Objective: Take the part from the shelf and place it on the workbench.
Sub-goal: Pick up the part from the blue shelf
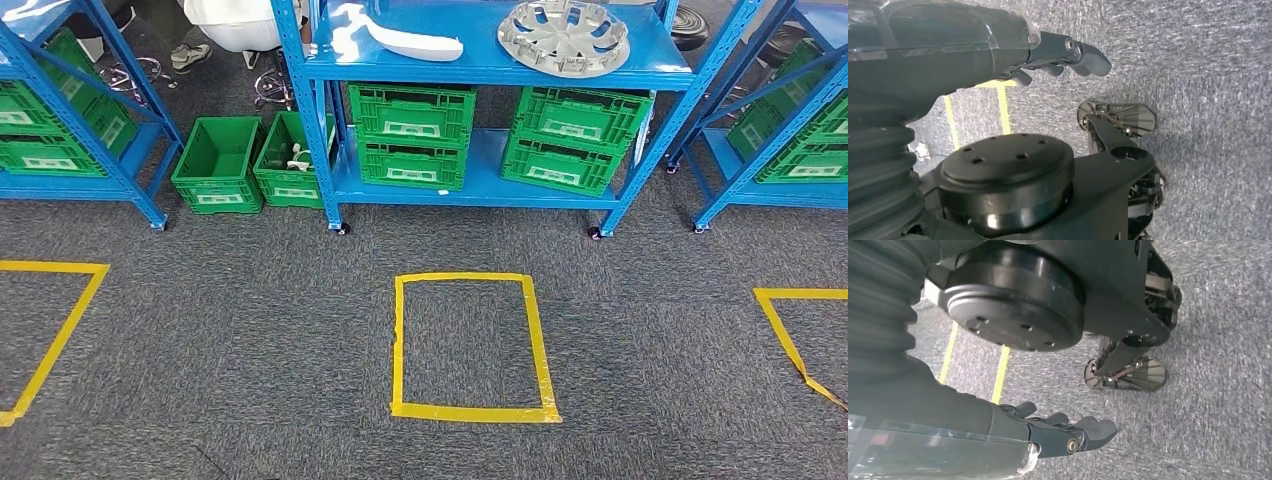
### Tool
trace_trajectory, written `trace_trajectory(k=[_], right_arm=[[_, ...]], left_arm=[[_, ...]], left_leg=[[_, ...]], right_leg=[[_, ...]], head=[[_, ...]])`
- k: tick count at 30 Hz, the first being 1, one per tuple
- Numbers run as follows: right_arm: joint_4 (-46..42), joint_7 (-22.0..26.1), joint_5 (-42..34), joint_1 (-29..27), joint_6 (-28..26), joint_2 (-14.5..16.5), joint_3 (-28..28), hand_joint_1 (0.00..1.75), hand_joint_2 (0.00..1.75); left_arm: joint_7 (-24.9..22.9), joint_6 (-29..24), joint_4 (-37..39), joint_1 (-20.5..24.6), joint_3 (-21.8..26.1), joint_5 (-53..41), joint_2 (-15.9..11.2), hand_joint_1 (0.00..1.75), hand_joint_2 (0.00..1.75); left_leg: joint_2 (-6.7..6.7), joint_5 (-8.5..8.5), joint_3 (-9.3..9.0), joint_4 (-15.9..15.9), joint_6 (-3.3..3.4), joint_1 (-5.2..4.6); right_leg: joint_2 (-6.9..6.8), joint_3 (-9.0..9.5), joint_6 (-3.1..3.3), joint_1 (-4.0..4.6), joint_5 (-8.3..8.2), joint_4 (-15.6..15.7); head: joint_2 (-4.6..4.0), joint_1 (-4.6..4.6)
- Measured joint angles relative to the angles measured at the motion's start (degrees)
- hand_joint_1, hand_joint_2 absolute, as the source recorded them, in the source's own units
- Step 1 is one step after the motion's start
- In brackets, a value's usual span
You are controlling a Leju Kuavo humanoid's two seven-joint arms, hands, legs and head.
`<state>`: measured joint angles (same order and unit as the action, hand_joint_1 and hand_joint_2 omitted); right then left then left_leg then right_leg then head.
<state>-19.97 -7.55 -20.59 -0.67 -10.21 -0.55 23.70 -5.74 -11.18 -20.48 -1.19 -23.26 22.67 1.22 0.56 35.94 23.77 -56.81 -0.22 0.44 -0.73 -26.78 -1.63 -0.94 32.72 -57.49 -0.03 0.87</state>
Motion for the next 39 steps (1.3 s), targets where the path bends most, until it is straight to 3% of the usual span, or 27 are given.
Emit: trace_trajectory(k=[4, 8, 12, 20, 28, 35, 39], right_arm=[[0.4, -1.0, -3.0, 1.1, -1.6, 0.0, 4.2, 0.00, 1.75], [0.7, -1.8, -5.6, 2.0, -3.1, 0.0, 7.2, 0.00, 1.75], [1.3, -2.1, -9.4, 3.0, -5.8, -0.2, 10.9, 0.00, 1.75], [2.1, 1.8, -18.1, 4.1, -11.7, -3.2, 13.2, 0.00, 1.75], [0.3, 7.5, -26.1, 4.5, -14.6, -10.5, 12.4, 0.00, 1.75], [-3.1, 11.7, -32.2, 4.7, -16.9, -17.4, 8.4, 0.00, 1.75], [-3.4, 12.4, -33.0, 4.8, -17.1, -18.3, 7.7, 0.00, 1.75]], left_arm=[[-0.8, -1.6, 0.4, 1.0, -4.2, 3.3, 0.0, 0.00, 1.75], [-1.3, -3.0, 0.7, 1.8, -7.3, 6.0, 0.1, 0.00, 0.00], [-1.7, -4.5, 1.3, 3.0, -11.7, 9.4, 0.0, 0.00, 1.75], [-2.3, -5.8, 2.1, 4.1, -17.1, 14.5, 0.0, 0.00, 1.75], [-1.9, -6.5, 2.7, 4.9, -20.7, 17.9, 0.0, 0.00, 1.75], [-2.3, -7.1, 3.4, 5.8, -24.3, 21.4, 0.0, 0.00, 1.75], [-2.5, -7.2, 3.6, 5.9, -24.7, 21.8, 0.0, 0.00, 1.75]], left_leg=[[0.00, -0.01, 0.00, 0.0, -0.01, 0.00], [-0.01, -0.01, 0.00, 0.0, -0.01, 0.00], [-0.01, -0.01, 0.00, 0.0, -0.01, 0.00], [-0.03, -0.01, 0.00, 0.0, -0.01, -0.03], [-0.02, -0.01, 0.00, 0.0, 0.00, -0.11], [0.04, -0.01, -0.01, 0.0, 0.00, -0.12], [0.05, -0.01, -0.01, 0.0, 0.01, -0.12]], right_leg=[[0.00, 0.00, 0.00, 0.00, 0.00, 0.0], [0.00, 0.00, 0.00, 0.00, 0.00, 0.0], [0.00, 0.00, 0.00, 0.00, 0.00, 0.0], [0.00, 0.00, -0.02, -0.04, -0.02, 0.0], [0.00, 0.00, -0.09, -0.11, -0.07, 0.0], [0.01, 0.01, -0.16, -0.12, -0.12, 0.0], [0.01, 0.01, -0.16, -0.12, -0.12, 0.0]], head=[[-0.01, 0.00], [0.01, 0.00], [-0.01, 0.01], [0.00, 0.02], [0.00, 0.02], [0.00, 0.04], [-0.01, 0.04]])
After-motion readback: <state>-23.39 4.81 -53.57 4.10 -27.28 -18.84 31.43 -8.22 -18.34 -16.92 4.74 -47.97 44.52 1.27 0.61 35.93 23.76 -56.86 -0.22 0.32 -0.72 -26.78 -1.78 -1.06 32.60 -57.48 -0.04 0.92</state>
